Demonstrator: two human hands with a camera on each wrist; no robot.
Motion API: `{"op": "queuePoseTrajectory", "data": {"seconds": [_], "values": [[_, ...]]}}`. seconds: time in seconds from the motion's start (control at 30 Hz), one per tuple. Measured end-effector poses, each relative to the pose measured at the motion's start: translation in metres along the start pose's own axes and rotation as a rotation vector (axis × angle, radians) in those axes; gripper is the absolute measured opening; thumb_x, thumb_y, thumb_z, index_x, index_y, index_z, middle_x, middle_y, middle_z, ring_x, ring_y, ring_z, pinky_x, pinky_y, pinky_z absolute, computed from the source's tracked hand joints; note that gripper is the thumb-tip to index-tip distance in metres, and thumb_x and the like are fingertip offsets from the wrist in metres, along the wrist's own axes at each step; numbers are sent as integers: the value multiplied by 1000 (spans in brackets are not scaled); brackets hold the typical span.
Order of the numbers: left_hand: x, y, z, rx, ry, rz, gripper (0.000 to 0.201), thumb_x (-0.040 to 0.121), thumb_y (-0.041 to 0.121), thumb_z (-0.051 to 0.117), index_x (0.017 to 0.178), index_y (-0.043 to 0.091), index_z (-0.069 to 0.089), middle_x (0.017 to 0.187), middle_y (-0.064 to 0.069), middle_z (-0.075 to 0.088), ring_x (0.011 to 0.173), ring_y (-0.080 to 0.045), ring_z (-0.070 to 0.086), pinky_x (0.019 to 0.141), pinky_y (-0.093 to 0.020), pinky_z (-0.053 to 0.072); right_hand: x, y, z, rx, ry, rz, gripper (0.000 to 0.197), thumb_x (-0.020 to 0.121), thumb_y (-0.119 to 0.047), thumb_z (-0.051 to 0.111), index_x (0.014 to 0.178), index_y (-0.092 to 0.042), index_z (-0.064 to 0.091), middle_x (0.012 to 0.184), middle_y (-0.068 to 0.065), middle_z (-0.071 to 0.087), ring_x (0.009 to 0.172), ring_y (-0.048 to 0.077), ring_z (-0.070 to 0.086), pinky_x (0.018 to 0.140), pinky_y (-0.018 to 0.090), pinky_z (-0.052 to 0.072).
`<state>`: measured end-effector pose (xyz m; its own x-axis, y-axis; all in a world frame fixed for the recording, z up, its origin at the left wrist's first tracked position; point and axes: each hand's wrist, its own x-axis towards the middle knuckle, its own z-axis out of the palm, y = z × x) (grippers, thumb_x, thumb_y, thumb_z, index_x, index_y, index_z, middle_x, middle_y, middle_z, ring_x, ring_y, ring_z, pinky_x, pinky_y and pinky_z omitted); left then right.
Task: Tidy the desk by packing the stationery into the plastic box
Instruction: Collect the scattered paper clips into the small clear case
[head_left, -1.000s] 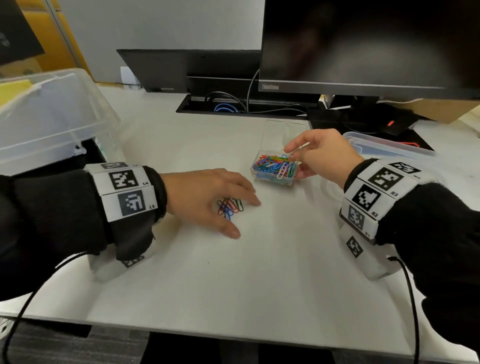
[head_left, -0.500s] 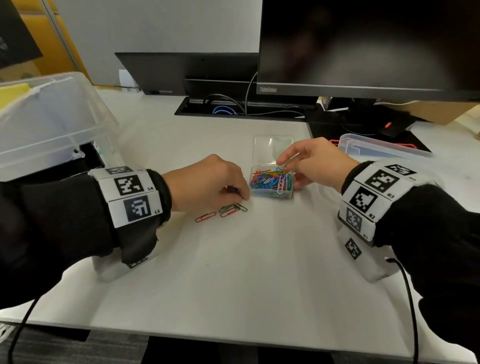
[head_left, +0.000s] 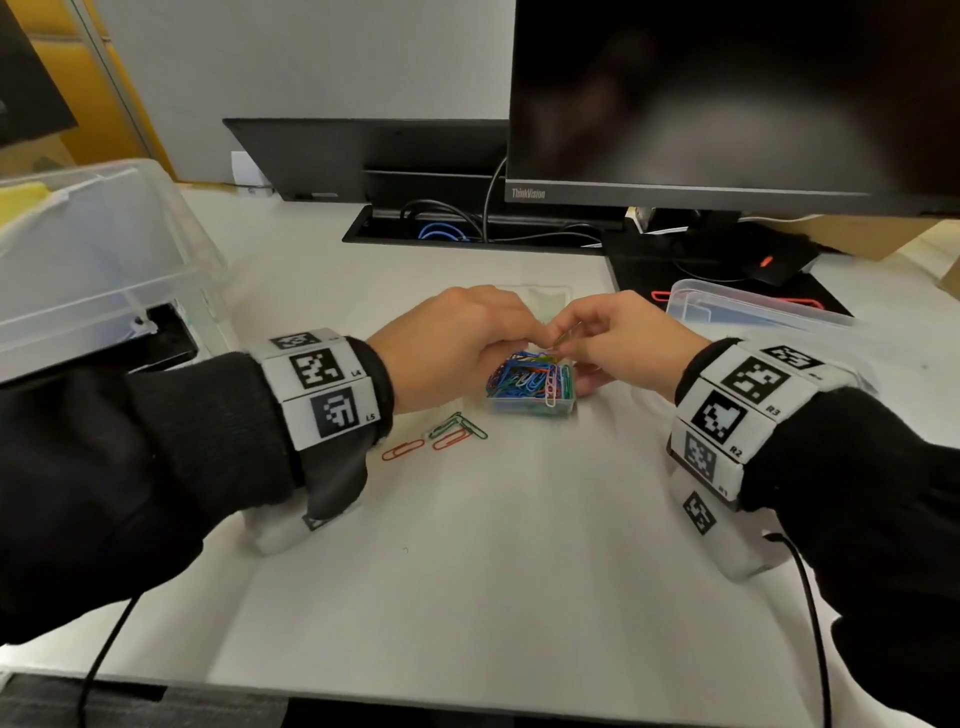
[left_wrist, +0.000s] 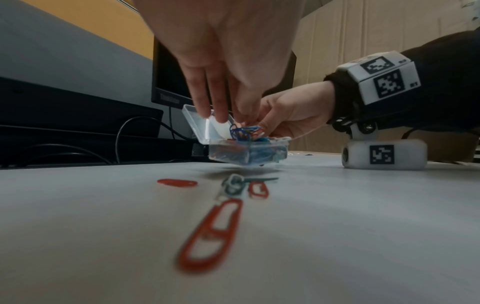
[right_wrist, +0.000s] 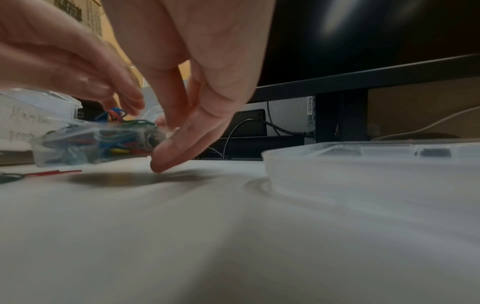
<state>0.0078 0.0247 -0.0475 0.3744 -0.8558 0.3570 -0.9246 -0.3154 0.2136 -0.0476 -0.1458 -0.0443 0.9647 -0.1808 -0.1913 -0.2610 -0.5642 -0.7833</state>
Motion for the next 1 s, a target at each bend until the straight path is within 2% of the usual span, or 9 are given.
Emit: {"op": "queuePoseTrajectory", "data": {"seconds": [0.1, 0.17, 0.23, 0.4, 0.53, 0.67, 0.83, 0.93, 1.0], "values": [[-12, -8, -5, 78, 14, -160, 27, 95, 20, 46, 115, 16, 64, 112, -3, 65, 101, -18, 59, 86, -25, 43, -1, 0, 0, 10, 1, 5, 27, 91, 6, 45, 83, -14, 62, 80, 0, 62, 79, 25, 65, 64, 26, 56], [-24, -19, -6, 137, -102, -326, 30, 96, 25, 43, 119, 18, 61, 118, -2, 61, 104, -19, 57, 90, -27, 43, -1, 1, 0, 19, 9, 4, 26, 91, 4, 48, 81, -15, 62, 80, 1, 63, 81, 26, 66, 68, 29, 56], [-36, -27, -8, 128, -270, -386, 30, 95, 27, 43, 119, 20, 60, 121, -1, 59, 106, -18, 56, 94, -27, 43, -1, 1, 0, 22, 21, 5, 25, 91, 2, 49, 79, -16, 62, 80, 0, 63, 81, 26, 66, 69, 29, 56], [-52, -23, -10, -10, -373, -227, 26, 92, 18, 50, 113, 23, 65, 114, 8, 60, 91, -1, 51, 78, 1, 32, 2, 2, 0, 40, 103, 0, 29, 90, 3, 48, 75, -19, 61, 80, -1, 62, 69, 20, 63, 63, 25, 56], [-52, -18, -10, -53, -313, -122, 31, 90, 31, 55, 118, 22, 62, 118, 5, 59, 100, -6, 53, 88, -5, 33, 3, 4, -1, 65, 140, -6, 31, 90, 4, 48, 72, -19, 60, 82, 2, 63, 67, 21, 64, 61, 25, 56], [-53, -15, -9, -109, -509, 1, 49, 82, 44, 58, 127, 28, 55, 132, 10, 51, 118, -3, 46, 102, -12, 31, 3, 5, -1, 81, 142, -21, 28, 90, 1, 52, 72, -18, 61, 79, 1, 63, 76, 25, 66, 63, 28, 58], [-65, -24, -17, -116, -395, -35, 35, 82, 39, 60, 113, 24, 65, 115, 10, 61, 104, -5, 57, 96, -21, 41, 3, 4, 0, 68, 135, -12, 29, 90, 2, 51, 73, -19, 61, 82, 1, 64, 78, 25, 67, 64, 29, 59], [-76, -27, -25, -59, -317, -167, 58, 73, 62, 56, 120, 29, 57, 117, 14, 54, 104, -1, 52, 96, -15, 39, 2, 3, 0, 62, 127, -9, 27, 90, 1, 51, 74, -19, 61, 85, 2, 64, 81, 24, 68, 64, 28, 58], [-83, -29, -28, -14, -344, -295, 75, 60, 73, 53, 122, 31, 54, 112, 17, 51, 96, 0, 52, 87, -10, 40, 0, 2, 0, 60, 125, -13, 25, 90, -1, 52, 74, -19, 60, 89, 5, 65, 82, 24, 68, 64, 28, 58]]}}
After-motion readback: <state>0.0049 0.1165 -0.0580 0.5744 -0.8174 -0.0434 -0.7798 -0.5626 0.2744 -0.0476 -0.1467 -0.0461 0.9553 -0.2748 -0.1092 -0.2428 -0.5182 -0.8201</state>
